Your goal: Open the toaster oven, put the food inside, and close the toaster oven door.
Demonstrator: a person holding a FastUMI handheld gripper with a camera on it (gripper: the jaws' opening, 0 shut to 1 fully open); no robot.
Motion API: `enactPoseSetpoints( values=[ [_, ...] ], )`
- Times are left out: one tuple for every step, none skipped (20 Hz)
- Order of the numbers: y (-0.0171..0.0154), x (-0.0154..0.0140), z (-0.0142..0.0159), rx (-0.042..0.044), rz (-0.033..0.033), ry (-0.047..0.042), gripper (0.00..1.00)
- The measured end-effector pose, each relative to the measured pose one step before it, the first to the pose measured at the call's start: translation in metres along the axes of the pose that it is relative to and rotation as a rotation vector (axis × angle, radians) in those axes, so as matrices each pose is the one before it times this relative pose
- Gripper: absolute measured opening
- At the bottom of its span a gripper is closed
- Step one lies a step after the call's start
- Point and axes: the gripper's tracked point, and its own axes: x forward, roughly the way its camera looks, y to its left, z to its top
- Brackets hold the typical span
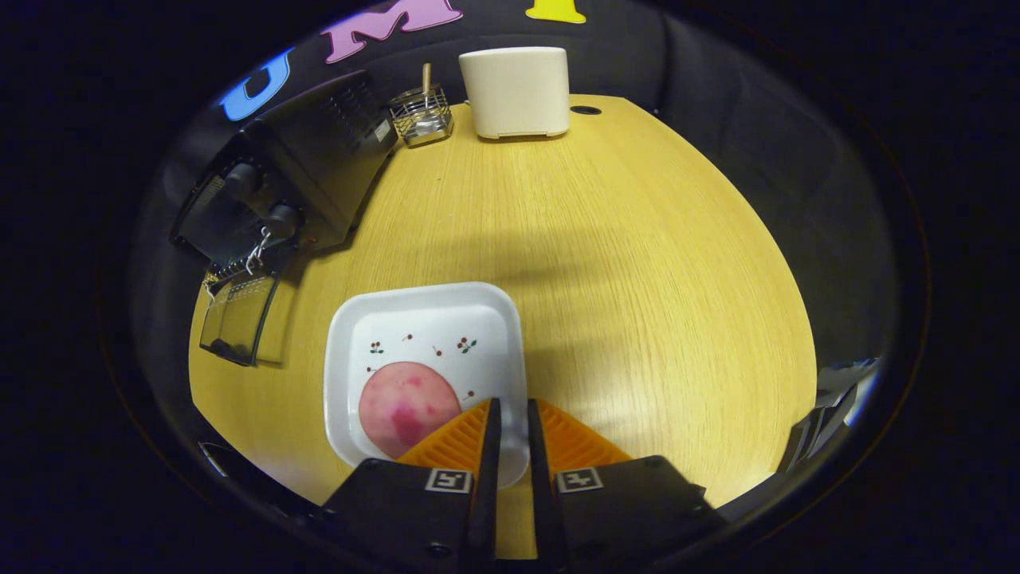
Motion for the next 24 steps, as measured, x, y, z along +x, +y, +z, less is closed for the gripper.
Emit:
enactPoseSetpoints(
  values=[
    [0.00017,-0.00092,0.00036,0.01423,0.01225,0.00075,0.21],
    [-0.00015,0.00139,-0.00056,0.00357,0.00933,-0.00228,0.16],
    [0.00104,-0.00022,0.00103,0.00323,0.02363,-0.00212,0.15],
    [0.00162,-0.00200,0.00110,0.01371,0.02057,-0.01298,0.10],
    [0.00124,0.00190,-0.00210,0.03580,0.02326,0.00222,0.07],
    [0.00086,-0.00041,0.00072,0.04614,0.01565,0.00307,0.06],
    [0.00130,-0.00033,-0.00323,0.04684,0.02123,0.01451,0.06],
    [0.00128,-0.00091,-0.00254,0.05619,0.02087,0.00923,0.06],
    [0.00047,-0.00106,-0.00197,0.03385,0.01068,0.00346,0.06],
    [0.00180,0.00008,-0.00374,0.03320,0.01033,0.01302,0.06],
    [0.00017,-0.00319,-0.00503,0.02408,0.00962,0.01324,0.05],
    [0.00123,-0.00363,-0.00026,0.01511,0.00733,-0.00220,0.05],
    [0.00158,-0.00316,-0.00081,0.00927,0.00664,-0.00933,0.06],
    [0.00197,-0.00296,0.00107,0.00702,0.00684,-0.01187,0.06],
    [0.00249,-0.00486,-0.00086,0.01187,0.00920,-0.01082,0.06],
    [0.00204,-0.00439,0.00025,0.01899,0.00824,-0.00677,0.06],
    [0.00093,-0.00437,0.00008,0.02561,0.00524,-0.01154,0.06],
    [0.00037,-0.00471,0.00080,0.03014,0.00422,-0.01187,0.06],
    [0.00030,-0.00540,-0.00060,0.03147,0.00491,-0.01249,0.06],
    [0.00104,-0.00487,-0.00037,0.03229,0.00878,-0.01205,0.05],
    [-0.00020,-0.00636,-0.00053,0.03290,0.00915,-0.01322,0.05],
    [0.00032,-0.00615,-0.00010,0.03175,0.00910,-0.01417,0.06],
    [0.00101,-0.00644,0.00024,0.03192,0.00921,-0.01785,0.05],
    [0.00089,-0.00619,-0.00043,0.03237,0.00989,-0.01694,0.05]
  ],
)
